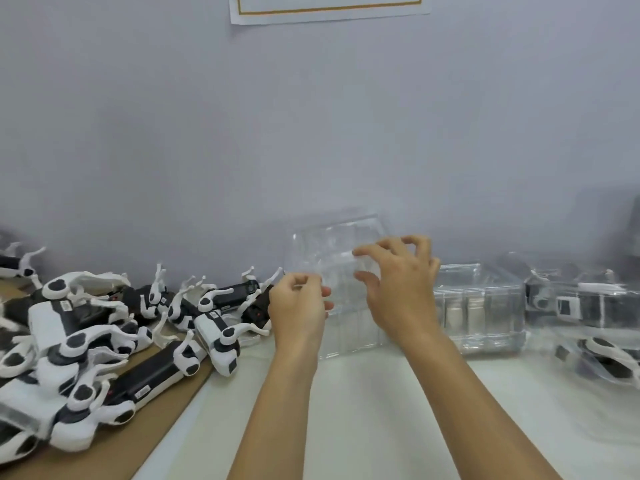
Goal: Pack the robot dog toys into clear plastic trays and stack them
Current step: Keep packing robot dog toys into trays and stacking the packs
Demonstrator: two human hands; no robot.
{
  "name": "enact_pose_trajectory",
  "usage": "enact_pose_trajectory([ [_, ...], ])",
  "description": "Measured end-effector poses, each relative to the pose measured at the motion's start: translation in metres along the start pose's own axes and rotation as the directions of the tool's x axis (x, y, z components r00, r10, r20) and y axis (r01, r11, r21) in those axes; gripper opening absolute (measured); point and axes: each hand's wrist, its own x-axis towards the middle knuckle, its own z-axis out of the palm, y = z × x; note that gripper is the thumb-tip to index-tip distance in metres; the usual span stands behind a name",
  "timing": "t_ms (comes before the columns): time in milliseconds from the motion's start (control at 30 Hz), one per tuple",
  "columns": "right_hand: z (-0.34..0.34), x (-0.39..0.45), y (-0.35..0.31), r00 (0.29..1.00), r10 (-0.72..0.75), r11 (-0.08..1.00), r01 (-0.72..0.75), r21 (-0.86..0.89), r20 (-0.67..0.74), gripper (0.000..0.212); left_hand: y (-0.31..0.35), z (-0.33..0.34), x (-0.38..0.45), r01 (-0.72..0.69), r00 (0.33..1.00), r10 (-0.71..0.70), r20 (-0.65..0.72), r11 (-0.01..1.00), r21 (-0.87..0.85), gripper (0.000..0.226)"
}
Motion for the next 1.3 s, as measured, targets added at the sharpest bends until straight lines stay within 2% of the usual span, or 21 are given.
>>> enact_pose_trajectory([
  [133, -0.012, 0.003, 0.002, 0.997, 0.047, 0.996, -0.042, 0.082, -0.063, 0.021, 0.01, 0.0, -0.008, -0.1, 0.995, 0.1, -0.014, 0.995, 0.003, 0.02],
  [267, -0.034, 0.01, -0.001, 0.984, 0.144, 0.957, -0.111, 0.266, -0.107, 0.018, 0.024, 0.001, -0.016, -0.158, 0.986, 0.157, 0.061, 0.987, 0.014, 0.023],
  [333, -0.045, 0.011, -0.004, 0.969, 0.222, 0.892, -0.156, 0.424, -0.109, 0.021, 0.031, 0.004, -0.02, -0.178, 0.979, 0.173, 0.108, 0.983, 0.038, 0.017],
  [400, -0.057, 0.011, -0.007, 0.956, 0.282, 0.778, -0.181, 0.602, -0.077, 0.023, 0.039, 0.007, -0.025, -0.221, 0.964, 0.209, 0.164, 0.974, 0.055, 0.018],
  [500, -0.069, 0.006, -0.012, 0.961, 0.273, 0.651, -0.213, 0.729, 0.037, 0.022, 0.049, 0.011, -0.032, -0.311, 0.919, 0.31, 0.245, 0.95, -0.036, 0.014],
  [600, -0.07, 0.002, -0.015, 0.946, 0.233, 0.578, -0.32, 0.751, 0.224, 0.014, 0.054, 0.01, -0.035, -0.401, 0.881, 0.403, 0.247, 0.914, -0.062, 0.008],
  [667, -0.07, 0.0, -0.014, 0.928, 0.233, 0.562, -0.372, 0.739, 0.29, 0.015, 0.054, 0.006, -0.034, -0.422, 0.874, 0.414, 0.254, 0.906, -0.028, 0.007],
  [767, -0.071, -0.001, -0.011, 0.922, 0.218, 0.539, -0.386, 0.749, 0.319, 0.017, 0.052, -0.001, -0.031, -0.417, 0.871, 0.394, 0.292, 0.909, 0.017, 0.01],
  [900, -0.07, -0.002, -0.016, 0.925, 0.193, 0.461, -0.38, 0.802, 0.327, 0.014, 0.051, -0.004, -0.029, -0.459, 0.83, 0.384, 0.405, 0.882, 0.106, 0.007],
  [1000, -0.067, -0.002, -0.017, 0.93, 0.208, 0.416, -0.363, 0.833, 0.302, 0.008, 0.051, -0.004, -0.03, -0.461, 0.833, 0.379, 0.403, 0.878, 0.128, 0.008],
  [1200, -0.061, -0.002, -0.021, 0.888, 0.29, 0.234, -0.426, 0.874, 0.355, 0.007, 0.055, -0.001, -0.035, -0.511, 0.797, 0.448, 0.405, 0.858, 0.056, 0.022],
  [1300, -0.062, 0.0, -0.023, 0.87, 0.319, 0.193, -0.448, 0.873, 0.376, 0.011, 0.058, -0.002, -0.037, -0.46, 0.801, 0.418, 0.428, 0.888, -0.006, 0.027],
])
